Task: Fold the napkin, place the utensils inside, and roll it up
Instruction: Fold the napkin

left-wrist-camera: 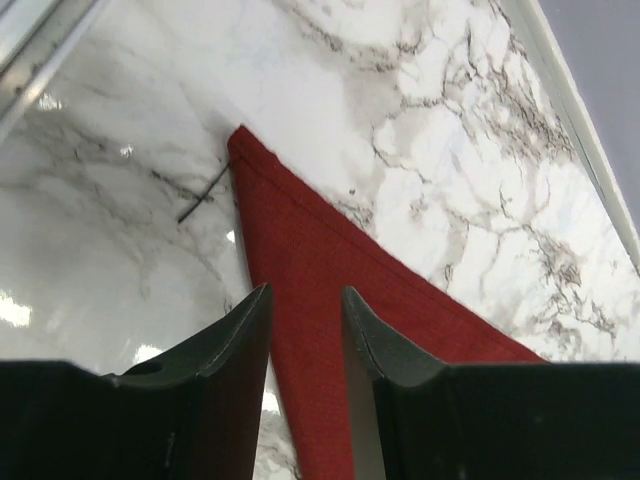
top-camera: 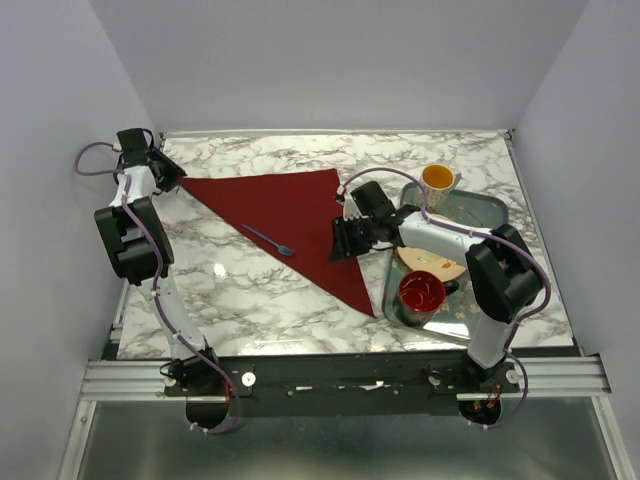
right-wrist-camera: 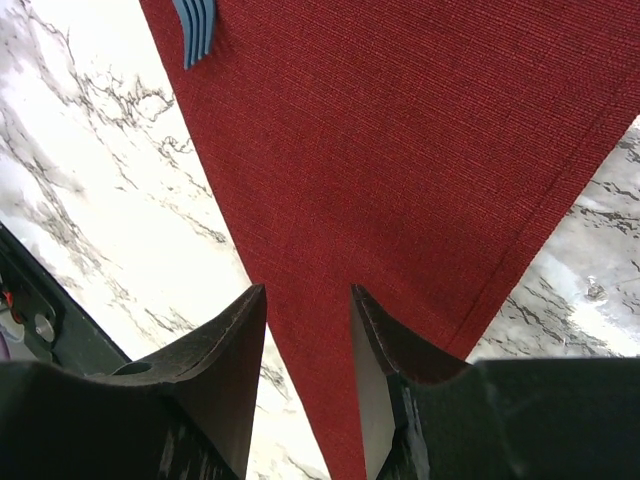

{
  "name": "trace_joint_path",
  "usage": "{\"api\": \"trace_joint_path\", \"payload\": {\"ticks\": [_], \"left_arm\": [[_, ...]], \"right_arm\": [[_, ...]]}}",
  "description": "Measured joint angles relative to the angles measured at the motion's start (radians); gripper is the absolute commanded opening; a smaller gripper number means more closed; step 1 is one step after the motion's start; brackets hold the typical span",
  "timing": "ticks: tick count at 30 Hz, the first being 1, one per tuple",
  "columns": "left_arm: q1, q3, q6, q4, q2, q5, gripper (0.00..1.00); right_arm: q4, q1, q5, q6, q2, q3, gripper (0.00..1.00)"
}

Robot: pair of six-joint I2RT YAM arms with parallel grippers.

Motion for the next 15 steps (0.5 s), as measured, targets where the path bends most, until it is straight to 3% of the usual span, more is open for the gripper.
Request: {"api": "trace_joint_path", "payload": {"ticks": [7,11,15], "left_arm": [[-0.002,0.127,0.040,-0.048,0.085,-0.037,0.36],[-0.002,0.177,0.054,-0.077,0.112,-0.055,0.45],[-0.002,0.200,0.059,-0.091,0.134,-0.065,0.43]], "right_arm": [[0.000,-0.002,-0.001,-0.001,-0.010,-0.016,0.47],[0.001,-0.004,-0.001,-0.001,-0.015,-0.019,0.47],[0.003,-0.008,-0.001,-0.001,-0.018,-0.022,0.47]]}}
